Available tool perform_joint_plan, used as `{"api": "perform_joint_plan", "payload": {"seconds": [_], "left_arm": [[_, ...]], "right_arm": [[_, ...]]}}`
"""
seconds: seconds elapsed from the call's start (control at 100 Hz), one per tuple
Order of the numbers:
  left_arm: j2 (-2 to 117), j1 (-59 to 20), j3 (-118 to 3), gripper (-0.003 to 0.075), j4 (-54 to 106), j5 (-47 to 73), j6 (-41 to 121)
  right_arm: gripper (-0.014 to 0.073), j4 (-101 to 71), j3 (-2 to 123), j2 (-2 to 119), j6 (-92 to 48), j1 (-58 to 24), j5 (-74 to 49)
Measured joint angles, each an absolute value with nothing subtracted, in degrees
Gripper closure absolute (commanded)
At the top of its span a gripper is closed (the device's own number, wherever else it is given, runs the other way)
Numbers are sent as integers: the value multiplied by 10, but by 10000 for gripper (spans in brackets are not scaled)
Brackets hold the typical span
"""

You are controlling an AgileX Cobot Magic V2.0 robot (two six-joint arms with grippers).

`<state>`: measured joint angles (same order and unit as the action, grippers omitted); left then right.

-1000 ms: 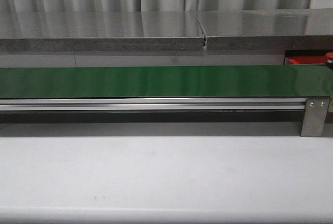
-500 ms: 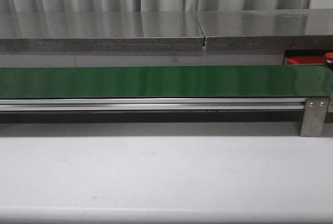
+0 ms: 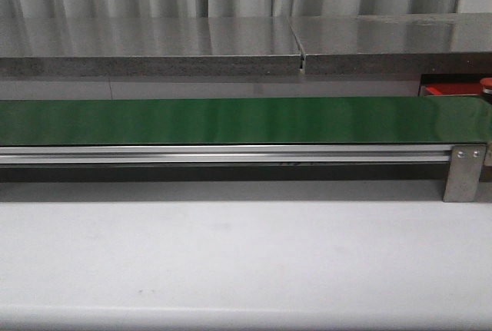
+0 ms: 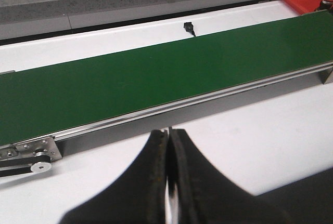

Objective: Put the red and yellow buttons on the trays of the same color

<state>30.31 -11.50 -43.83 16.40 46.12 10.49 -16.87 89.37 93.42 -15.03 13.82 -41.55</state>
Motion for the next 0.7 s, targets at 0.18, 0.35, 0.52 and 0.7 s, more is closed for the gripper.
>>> {"api": "perform_joint_plan", "payload": {"seconds": [0.18, 0.35, 0.52, 0.7], "left_arm": [[303, -115, -438, 741, 164, 461, 105], [303, -115, -438, 741, 164, 461, 105], [303, -115, -438, 741, 164, 461, 105], [303, -115, -438, 741, 164, 461, 105]], "right_arm": [[712, -169, 829, 851, -150, 107, -400], [712, -163, 754, 770, -150, 90, -386], [712, -156, 675, 683, -150, 85, -375], [712, -148, 584, 582, -159, 85, -360]]}}
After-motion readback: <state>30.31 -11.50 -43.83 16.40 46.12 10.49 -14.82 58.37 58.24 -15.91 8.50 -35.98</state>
